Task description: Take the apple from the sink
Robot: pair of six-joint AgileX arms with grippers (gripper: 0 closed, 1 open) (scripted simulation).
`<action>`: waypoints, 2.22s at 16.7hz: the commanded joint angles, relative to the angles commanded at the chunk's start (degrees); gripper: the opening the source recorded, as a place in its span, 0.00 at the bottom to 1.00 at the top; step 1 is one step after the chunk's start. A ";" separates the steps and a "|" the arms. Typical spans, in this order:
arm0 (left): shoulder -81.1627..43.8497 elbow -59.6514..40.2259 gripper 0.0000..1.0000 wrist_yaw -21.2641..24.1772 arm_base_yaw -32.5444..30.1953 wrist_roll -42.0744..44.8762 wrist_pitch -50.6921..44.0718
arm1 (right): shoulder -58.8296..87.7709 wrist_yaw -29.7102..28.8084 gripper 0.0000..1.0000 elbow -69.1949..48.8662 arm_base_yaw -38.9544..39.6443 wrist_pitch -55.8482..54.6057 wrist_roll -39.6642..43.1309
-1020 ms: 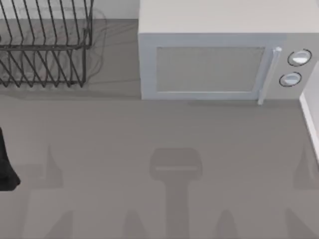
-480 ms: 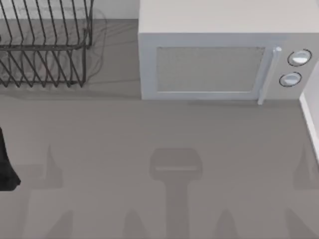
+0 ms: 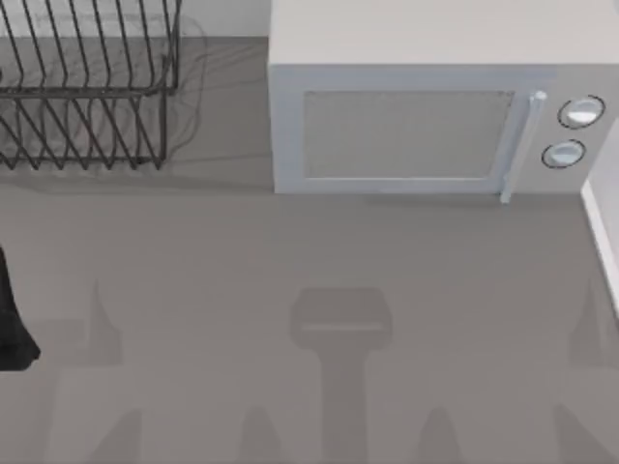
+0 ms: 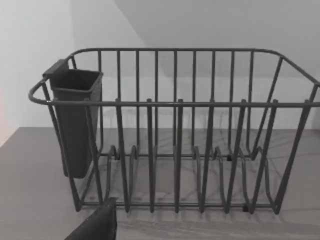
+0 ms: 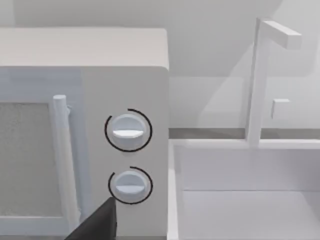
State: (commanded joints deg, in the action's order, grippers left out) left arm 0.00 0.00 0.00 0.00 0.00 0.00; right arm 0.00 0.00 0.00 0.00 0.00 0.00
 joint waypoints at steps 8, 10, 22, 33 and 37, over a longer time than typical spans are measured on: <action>0.00 0.00 1.00 0.00 0.00 0.00 0.00 | 12.68 -0.01 1.00 -10.43 -2.54 7.65 2.41; 0.00 0.00 1.00 0.00 0.00 0.00 0.00 | 21.50 -0.01 1.00 -16.84 -4.09 12.34 3.89; 0.00 0.00 1.00 0.00 0.00 0.00 0.00 | 89.89 -0.05 1.00 -61.96 -15.06 45.41 14.33; 0.00 0.00 1.00 0.00 0.00 0.00 0.00 | 110.21 -0.06 1.00 -75.67 -18.39 55.46 17.51; 0.00 0.00 1.00 0.00 0.00 0.00 0.00 | 111.83 -0.08 1.00 -74.62 -18.12 53.22 17.43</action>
State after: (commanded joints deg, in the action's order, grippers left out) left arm 0.00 0.00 0.00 0.00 0.00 0.00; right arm 111.83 -0.08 -74.62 -18.12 53.22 17.43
